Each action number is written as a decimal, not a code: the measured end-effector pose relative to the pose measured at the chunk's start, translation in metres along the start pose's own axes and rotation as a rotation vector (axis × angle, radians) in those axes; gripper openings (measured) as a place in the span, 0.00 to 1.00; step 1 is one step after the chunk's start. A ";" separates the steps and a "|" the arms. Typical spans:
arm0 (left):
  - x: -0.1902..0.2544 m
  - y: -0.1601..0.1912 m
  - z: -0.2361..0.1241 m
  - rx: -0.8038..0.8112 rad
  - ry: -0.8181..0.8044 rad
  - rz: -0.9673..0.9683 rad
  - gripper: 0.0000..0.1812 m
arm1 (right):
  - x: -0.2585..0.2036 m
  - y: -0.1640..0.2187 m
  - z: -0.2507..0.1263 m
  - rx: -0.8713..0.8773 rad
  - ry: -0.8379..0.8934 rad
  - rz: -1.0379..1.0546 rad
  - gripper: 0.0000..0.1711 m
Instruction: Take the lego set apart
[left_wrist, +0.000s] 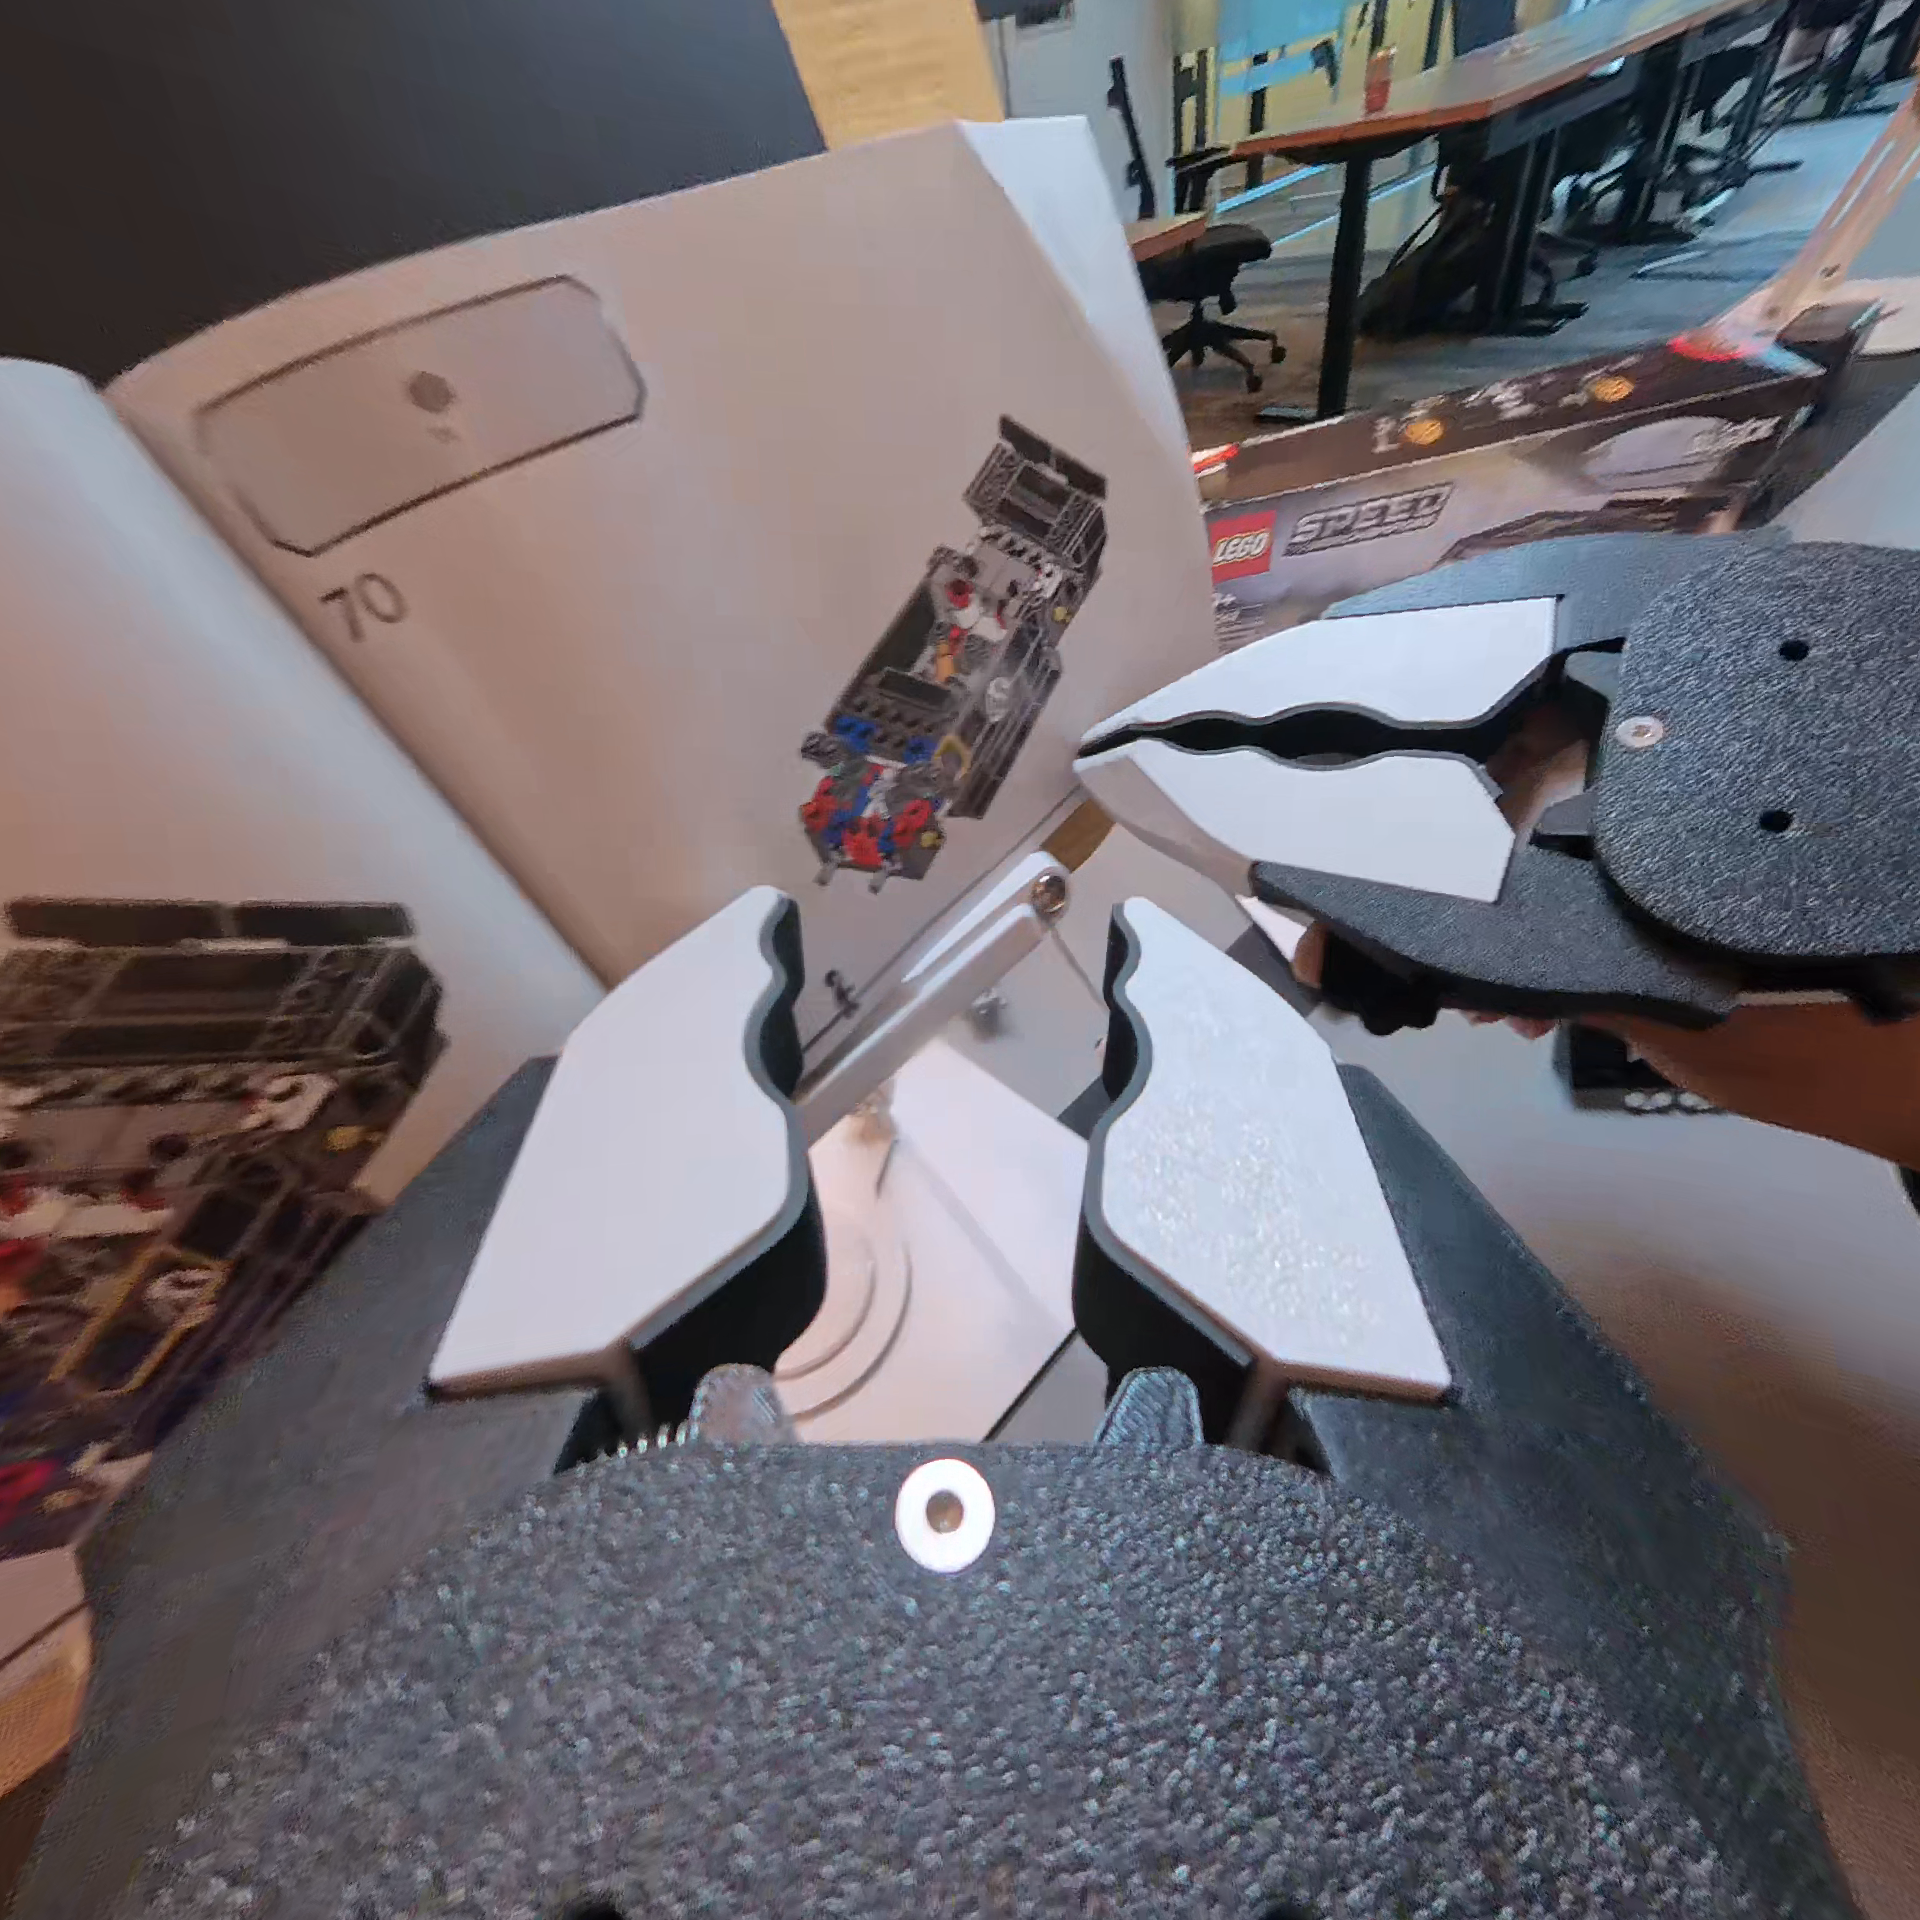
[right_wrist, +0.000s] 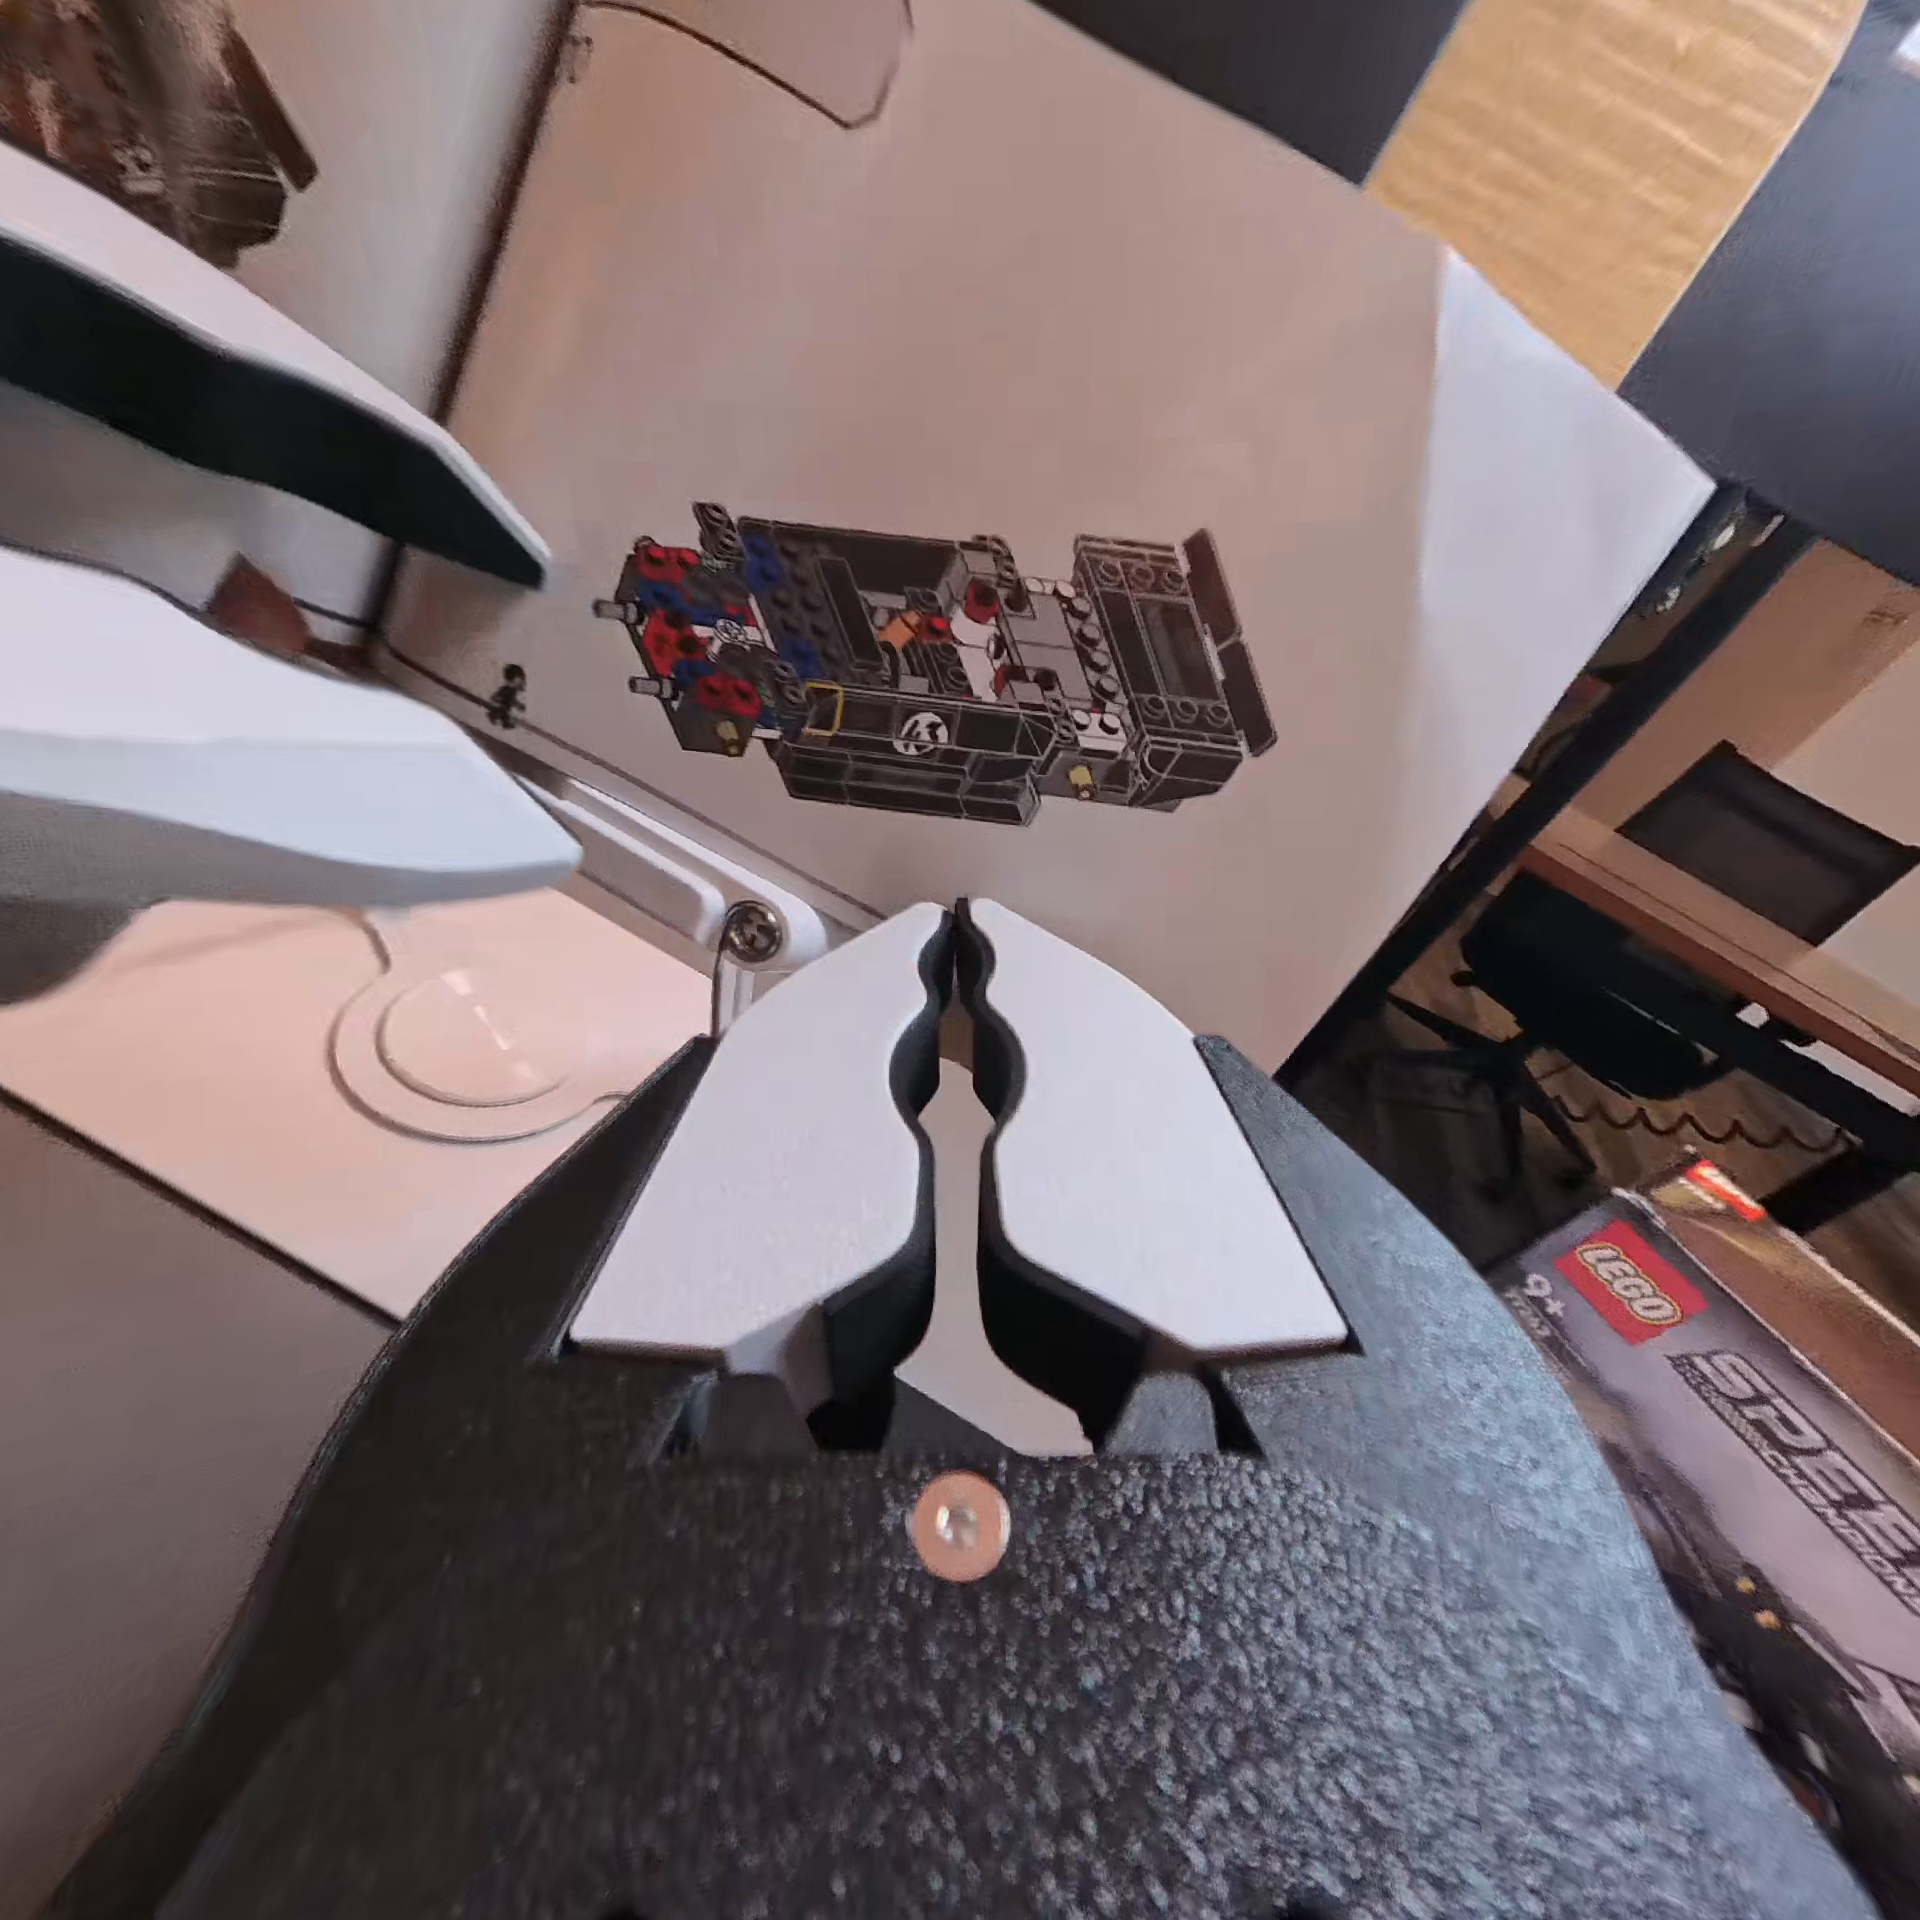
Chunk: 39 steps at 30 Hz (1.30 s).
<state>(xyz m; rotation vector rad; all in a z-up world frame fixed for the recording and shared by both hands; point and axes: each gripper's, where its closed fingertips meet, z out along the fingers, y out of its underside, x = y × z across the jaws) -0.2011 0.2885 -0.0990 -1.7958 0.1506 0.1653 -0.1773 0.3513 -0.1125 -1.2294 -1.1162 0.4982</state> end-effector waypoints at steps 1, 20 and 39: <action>-0.005 0.001 -0.001 -0.014 -0.013 0.009 0.29 | 0.002 0.004 0.002 -0.014 0.002 0.021 0.00; -0.024 0.007 0.017 -0.125 -0.160 0.049 0.15 | -0.013 0.035 -0.003 -0.123 0.172 -0.529 0.01; -0.024 0.003 0.018 -0.087 -0.123 -0.028 0.08 | -0.004 -0.014 -0.002 -0.109 0.213 -1.403 0.04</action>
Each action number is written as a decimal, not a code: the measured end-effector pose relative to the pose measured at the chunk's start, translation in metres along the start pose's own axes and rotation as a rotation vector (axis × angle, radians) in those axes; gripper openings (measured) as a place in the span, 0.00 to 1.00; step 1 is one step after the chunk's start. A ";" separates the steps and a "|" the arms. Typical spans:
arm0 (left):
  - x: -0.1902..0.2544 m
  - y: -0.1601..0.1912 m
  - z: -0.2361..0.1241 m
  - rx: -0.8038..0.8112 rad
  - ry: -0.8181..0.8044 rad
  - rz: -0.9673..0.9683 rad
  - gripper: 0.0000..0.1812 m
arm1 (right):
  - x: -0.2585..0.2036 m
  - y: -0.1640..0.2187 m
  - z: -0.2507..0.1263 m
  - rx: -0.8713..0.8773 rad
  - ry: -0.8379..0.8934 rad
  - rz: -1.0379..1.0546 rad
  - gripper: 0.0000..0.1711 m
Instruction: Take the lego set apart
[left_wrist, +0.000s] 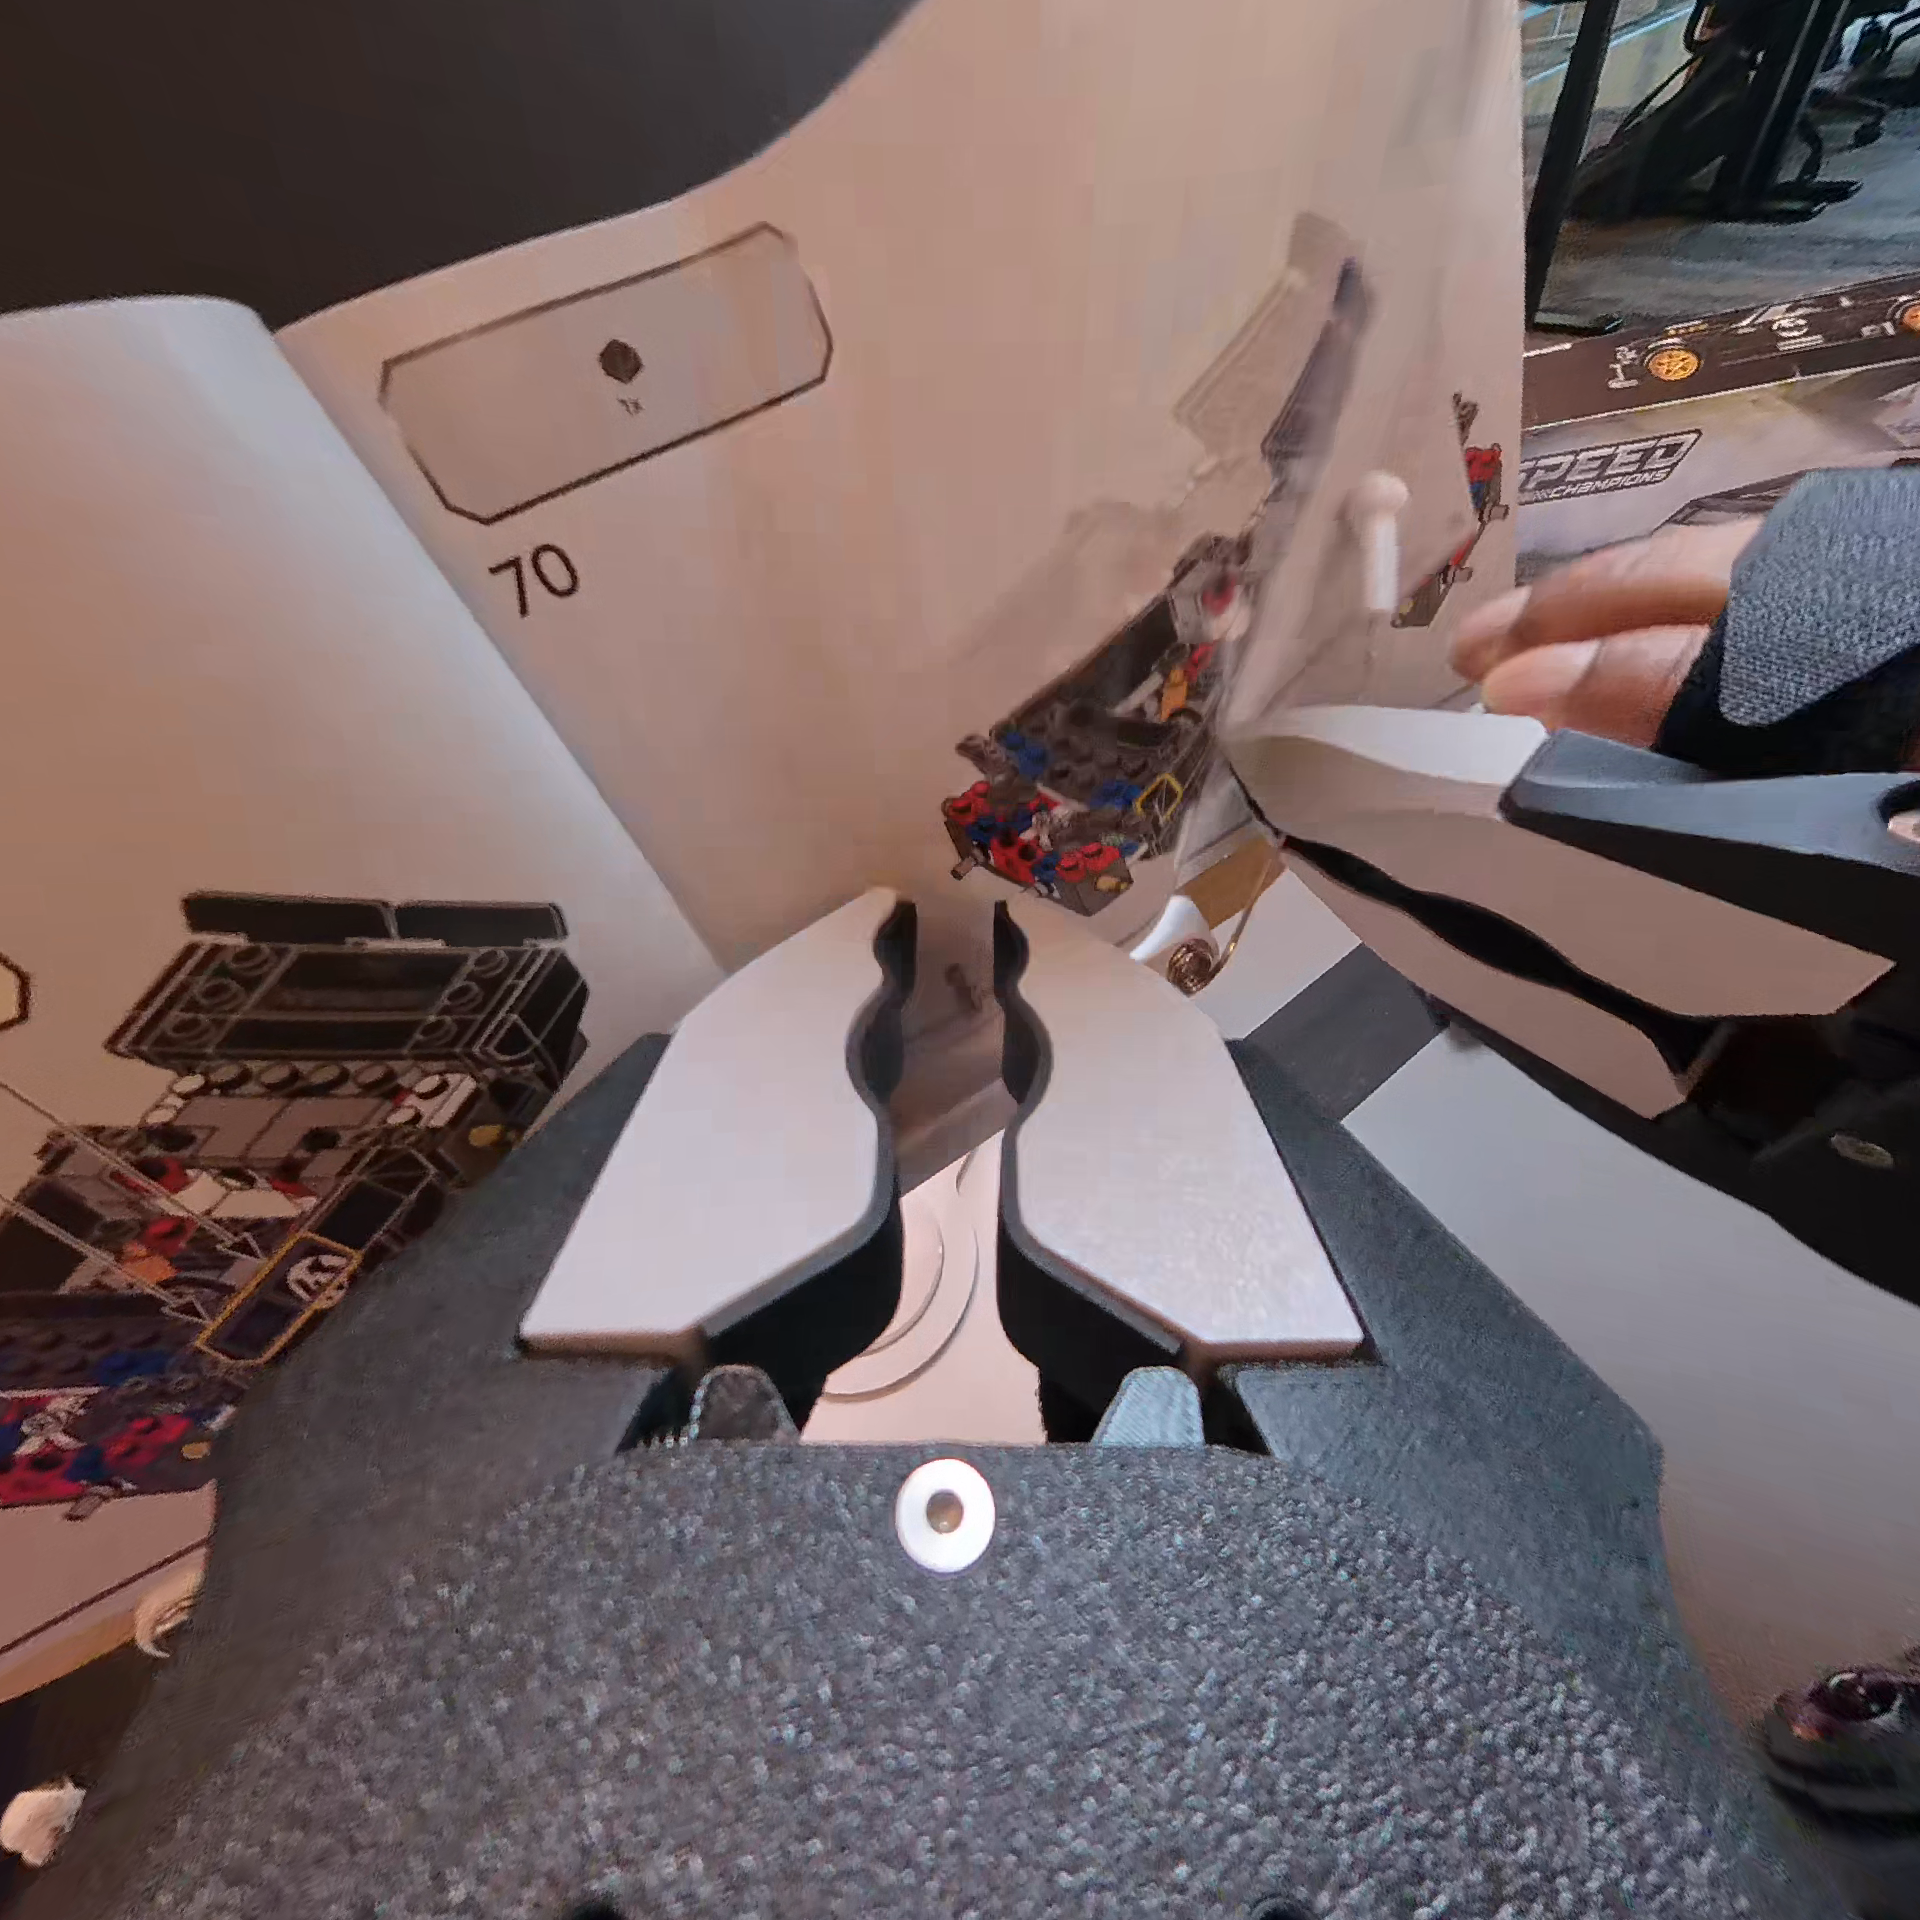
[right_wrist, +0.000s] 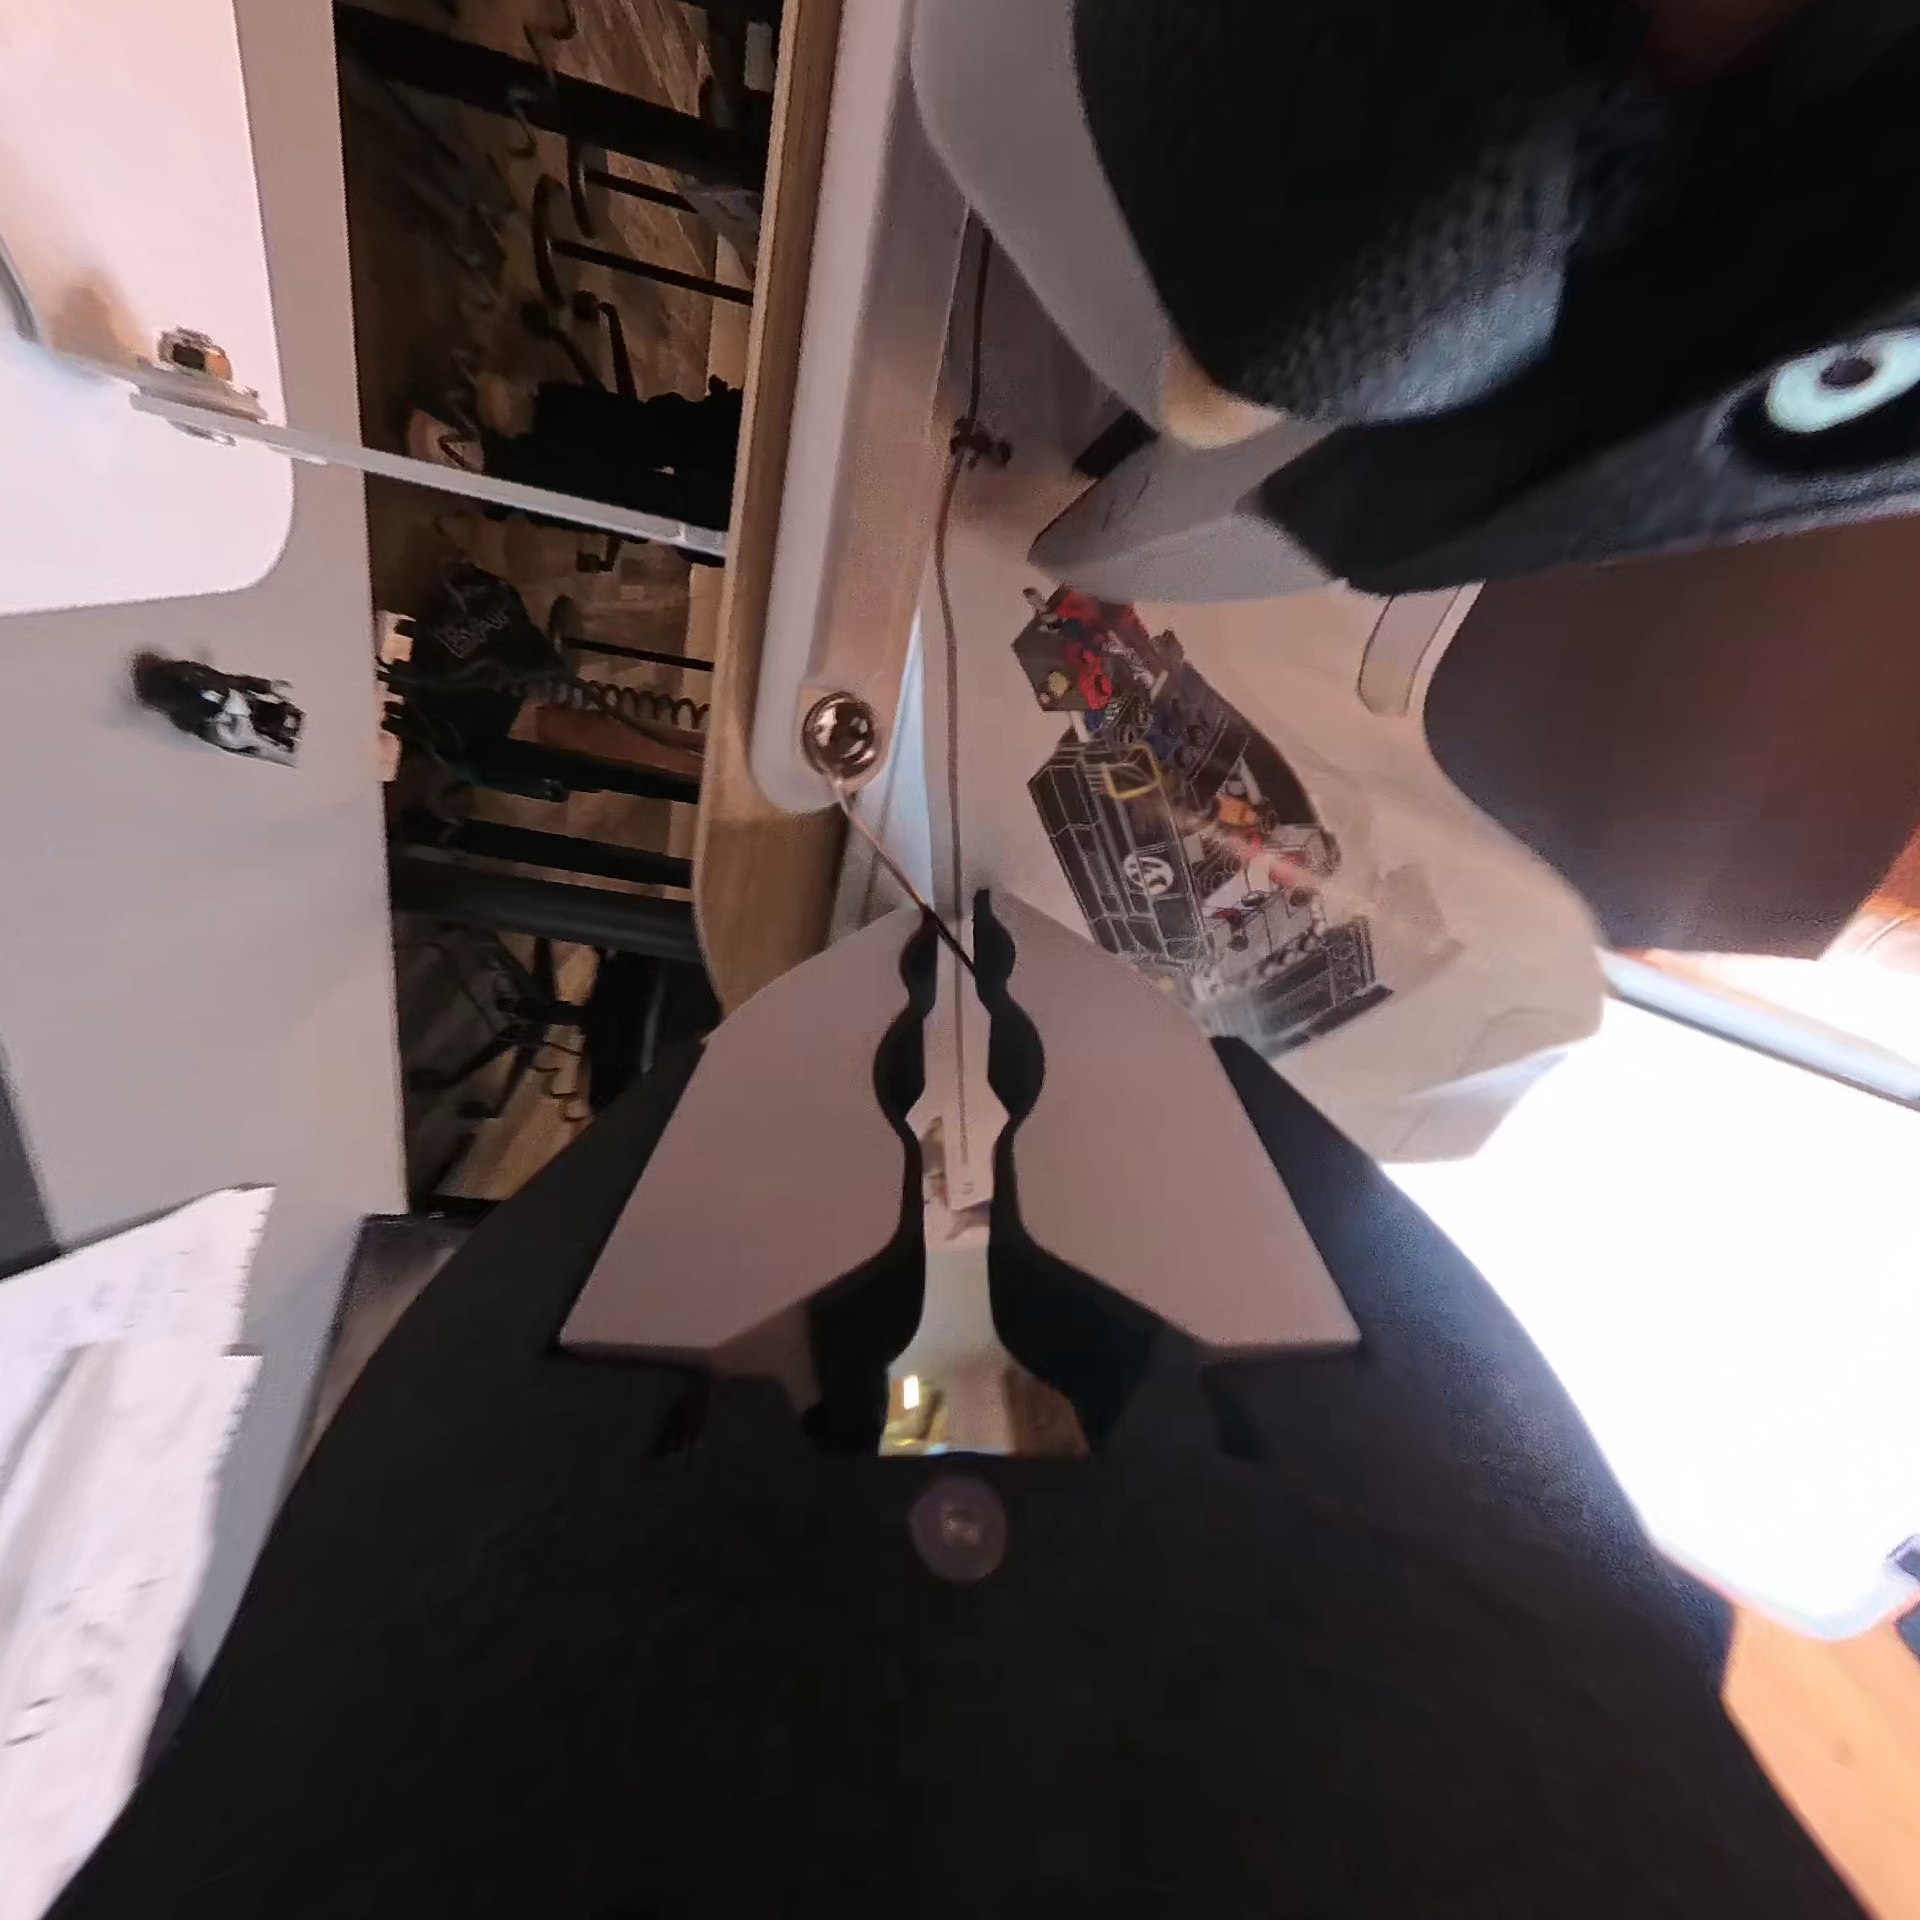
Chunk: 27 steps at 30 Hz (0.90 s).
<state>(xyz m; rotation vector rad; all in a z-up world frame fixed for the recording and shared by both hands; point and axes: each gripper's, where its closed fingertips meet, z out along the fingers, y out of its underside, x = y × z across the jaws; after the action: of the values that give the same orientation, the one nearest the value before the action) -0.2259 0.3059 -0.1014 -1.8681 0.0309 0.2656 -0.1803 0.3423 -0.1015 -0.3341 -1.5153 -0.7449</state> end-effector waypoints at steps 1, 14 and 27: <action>0.000 0.000 0.000 0.006 0.007 -0.002 0.08 | 0.003 -0.002 0.001 0.016 0.002 -0.045 0.05; -0.002 0.000 -0.006 0.035 0.036 -0.050 0.05 | -0.020 -0.008 -0.023 0.013 0.002 0.007 0.00; 0.006 -0.006 -0.014 0.079 0.073 -0.005 0.09 | -0.008 -0.013 -0.026 0.081 -0.056 -0.184 0.00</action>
<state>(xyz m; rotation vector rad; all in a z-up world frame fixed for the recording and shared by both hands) -0.2166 0.2949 -0.0927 -1.7988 0.0850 0.1899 -0.1674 0.3182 -0.1141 -0.1570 -1.6396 -0.8210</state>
